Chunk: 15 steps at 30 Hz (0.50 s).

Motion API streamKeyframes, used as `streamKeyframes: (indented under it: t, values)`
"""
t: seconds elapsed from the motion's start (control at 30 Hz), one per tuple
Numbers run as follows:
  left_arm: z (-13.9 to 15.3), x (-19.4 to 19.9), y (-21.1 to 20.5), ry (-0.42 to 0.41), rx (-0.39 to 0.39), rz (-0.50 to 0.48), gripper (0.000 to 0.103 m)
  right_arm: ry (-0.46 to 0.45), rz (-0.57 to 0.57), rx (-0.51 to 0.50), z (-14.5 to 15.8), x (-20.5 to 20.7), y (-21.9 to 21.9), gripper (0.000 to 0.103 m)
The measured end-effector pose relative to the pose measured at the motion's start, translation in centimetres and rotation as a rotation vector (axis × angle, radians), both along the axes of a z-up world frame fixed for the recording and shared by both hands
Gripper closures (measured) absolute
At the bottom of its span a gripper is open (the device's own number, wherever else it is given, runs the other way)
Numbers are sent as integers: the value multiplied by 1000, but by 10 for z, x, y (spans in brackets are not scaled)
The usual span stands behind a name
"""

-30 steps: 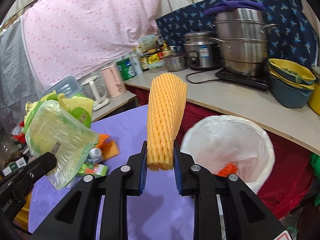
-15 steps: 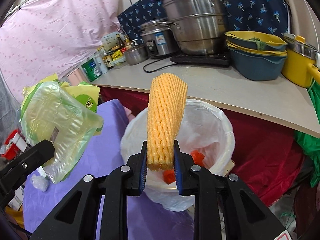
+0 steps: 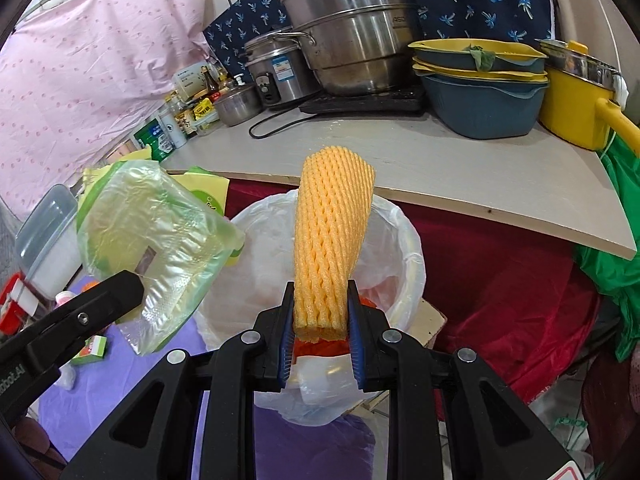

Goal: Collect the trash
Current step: 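Carry the foam net and snack bag over the trash bin with both grippers, then open both grippers to drop the snack bag and foam net into the bin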

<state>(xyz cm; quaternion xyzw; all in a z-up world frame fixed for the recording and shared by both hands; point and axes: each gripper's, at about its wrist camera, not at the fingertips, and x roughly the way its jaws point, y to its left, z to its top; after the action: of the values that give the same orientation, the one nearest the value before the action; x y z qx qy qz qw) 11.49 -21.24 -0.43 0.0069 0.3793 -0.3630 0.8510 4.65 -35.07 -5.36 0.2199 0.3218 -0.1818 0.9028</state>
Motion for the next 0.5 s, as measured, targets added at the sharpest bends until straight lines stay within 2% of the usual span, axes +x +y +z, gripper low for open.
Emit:
streamKeyframes:
  t: [0.27,0.37,0.4,0.5]
  values:
    - [-20,14,-8,57,11,3,99,16,-11,10,-10,3,-5,81]
    - [-24,16,-7,65,10,15,96,20,-8,12,-12,5,-5,81]
    - [-25,17,-6,65,10,22,91,22,-7,10,-13,5,-4,81]
    - [-25,20,0,58,12,57,62,23,0,13,-13,9,-3,80]
